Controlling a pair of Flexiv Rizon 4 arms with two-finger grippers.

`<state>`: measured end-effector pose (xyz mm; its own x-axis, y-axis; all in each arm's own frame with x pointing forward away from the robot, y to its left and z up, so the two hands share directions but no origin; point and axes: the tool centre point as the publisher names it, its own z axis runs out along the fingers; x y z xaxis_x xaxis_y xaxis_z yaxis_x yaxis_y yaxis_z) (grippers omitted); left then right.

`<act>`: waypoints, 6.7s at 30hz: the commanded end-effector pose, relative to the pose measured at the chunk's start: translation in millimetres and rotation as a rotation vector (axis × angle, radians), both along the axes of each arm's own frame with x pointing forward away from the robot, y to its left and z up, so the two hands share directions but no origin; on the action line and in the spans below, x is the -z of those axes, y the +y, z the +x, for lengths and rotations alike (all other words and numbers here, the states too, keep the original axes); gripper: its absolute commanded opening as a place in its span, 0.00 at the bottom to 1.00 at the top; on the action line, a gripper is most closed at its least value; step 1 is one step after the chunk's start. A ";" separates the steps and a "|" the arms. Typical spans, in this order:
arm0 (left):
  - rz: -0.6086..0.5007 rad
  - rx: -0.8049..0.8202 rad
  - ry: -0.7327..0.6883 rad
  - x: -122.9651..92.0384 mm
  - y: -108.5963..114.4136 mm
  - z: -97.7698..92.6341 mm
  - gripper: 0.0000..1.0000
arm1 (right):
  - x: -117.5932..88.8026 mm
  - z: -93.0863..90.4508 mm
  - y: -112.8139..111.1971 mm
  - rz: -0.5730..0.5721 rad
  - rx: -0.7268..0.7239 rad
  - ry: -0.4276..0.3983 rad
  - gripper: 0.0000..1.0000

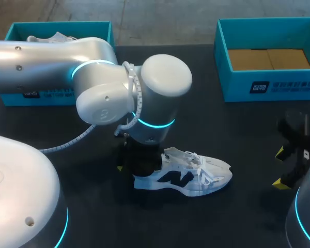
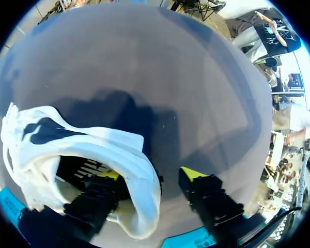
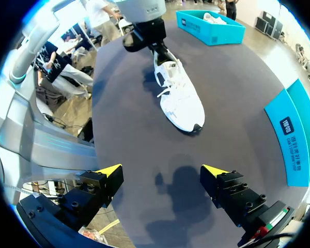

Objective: Take the shoe out of the shoebox, open the shoe tongue, remove and reinsert the insole, then place the shoe into the shoebox

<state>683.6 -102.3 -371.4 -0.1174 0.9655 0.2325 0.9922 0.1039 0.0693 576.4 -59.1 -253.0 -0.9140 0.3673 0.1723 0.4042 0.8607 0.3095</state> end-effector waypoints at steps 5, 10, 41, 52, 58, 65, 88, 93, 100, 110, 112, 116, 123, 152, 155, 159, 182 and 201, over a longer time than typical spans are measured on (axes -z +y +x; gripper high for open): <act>-0.093 -0.023 0.023 -44.5 13.7 -2.5 1.00 | 0.9 -2.8 -0.1 -0.001 0.002 -0.005 1.00; -0.110 -0.105 0.059 -69.6 18.9 -3.6 1.00 | 0.9 -2.8 -0.1 -0.001 0.002 -0.005 1.00; -0.239 -0.440 0.250 -129.0 52.5 -10.4 1.00 | 0.9 -2.8 -0.1 -0.001 0.002 -0.005 1.00; -0.577 -1.014 0.475 -139.5 104.9 16.9 1.00 | 0.9 -2.8 -0.1 -0.001 0.002 -0.005 1.00; -0.699 -1.125 0.617 -138.7 125.7 9.1 1.00 | 0.9 -2.8 -0.1 -0.001 0.002 -0.005 1.00; -0.847 -1.248 0.690 -118.7 137.7 -2.7 1.00 | 0.9 -2.8 -0.1 -0.001 0.002 -0.005 1.00; -1.007 -1.291 0.841 -68.7 119.9 -10.7 1.00 | 0.9 -2.8 -0.1 -0.001 0.002 -0.005 1.00; -1.013 -1.267 0.853 -65.2 119.9 -11.8 1.00 | 0.9 -2.8 -0.1 -0.001 0.002 -0.005 1.00; -1.004 -1.212 0.876 -50.4 121.1 -13.2 1.00 | 0.9 -2.8 -0.1 -0.001 0.002 -0.005 1.00; -1.027 -1.222 0.940 -37.5 121.0 -12.5 1.00 | 0.9 -2.8 -0.1 -0.001 0.002 -0.005 1.00; -1.027 -1.222 0.940 -37.5 121.0 -12.5 1.00 | 0.9 -2.8 -0.1 -0.001 0.002 -0.005 1.00; -1.027 -1.222 0.940 -37.5 121.0 -12.5 1.00 | 0.9 -2.8 -0.1 -0.001 0.002 -0.005 1.00; -1.027 -1.222 0.940 -37.5 121.0 -12.5 1.00 | 0.9 -2.8 -0.1 -0.001 0.002 -0.005 1.00; -1.159 -1.255 0.941 -9.1 103.7 -9.6 1.00 | 0.9 -2.8 -0.1 -0.001 0.002 -0.005 1.00; -1.148 -1.272 0.947 -1.3 101.1 -3.0 1.00 | 0.9 -2.8 -0.1 -0.001 0.002 -0.005 1.00; -1.165 -1.307 0.965 6.3 101.0 4.4 1.00 | 0.9 -2.8 -0.1 -0.001 0.002 -0.005 1.00; -1.177 -1.345 0.985 17.5 72.5 4.7 1.00 | 0.9 -2.8 -0.1 -0.001 0.002 -0.005 1.00; -1.183 -1.355 0.982 20.2 27.0 -4.6 1.00 | 0.9 -2.8 -0.1 -0.001 0.002 -0.005 1.00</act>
<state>678.5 -69.4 -388.5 -0.9904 0.0866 0.1080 -0.0847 0.2376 -0.9677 576.4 -59.1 -253.0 -0.9140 0.3673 0.1723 0.4042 0.8607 0.3095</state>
